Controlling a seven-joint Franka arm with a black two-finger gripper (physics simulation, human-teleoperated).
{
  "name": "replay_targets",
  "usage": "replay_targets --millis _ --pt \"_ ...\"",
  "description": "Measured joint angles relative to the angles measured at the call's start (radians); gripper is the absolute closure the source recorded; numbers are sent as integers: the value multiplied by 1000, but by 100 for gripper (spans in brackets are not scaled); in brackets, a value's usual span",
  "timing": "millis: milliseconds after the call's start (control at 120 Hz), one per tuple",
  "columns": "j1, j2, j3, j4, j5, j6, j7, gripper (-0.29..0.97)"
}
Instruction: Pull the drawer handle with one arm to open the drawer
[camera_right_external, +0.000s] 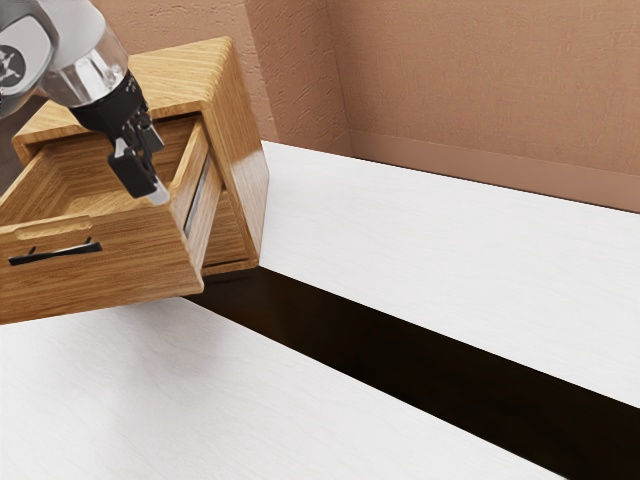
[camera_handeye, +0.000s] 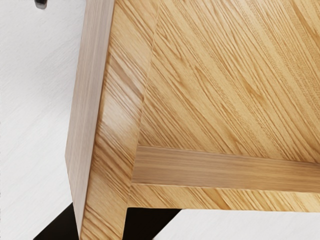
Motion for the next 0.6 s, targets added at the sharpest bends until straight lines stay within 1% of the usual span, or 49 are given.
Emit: replay_targets --millis 125,292,342,442,475,500,508,517,542,558,575,600 --pt "-9 7 -2 0 0 -8 -3 0" --pt "-74 -12 -2 -7 0 -14 -7 0" --pt "-121 -51 -2 -26 0 -18 -8 0" --pt "-277 -166 -5 -71 -2 -87 -10 0" --pt "-290 -220 -20 -101 0 -110 -10 0" --pt "-259 -244 -49 -115 11 -125 -10 0" --pt "-232 -249 -76 -119 21 -129 -11 0" --pt "-198 -253 -110 -124 34 -133 -11 0" --pt "-48 -270 -274 -160 102 -145 -11 0" --pt "32 -286 -366 -186 150 -152 -11 0" --pt "89 -302 -436 -208 194 -158 -11 0" --pt "128 -330 -509 -234 251 -166 -12 0"
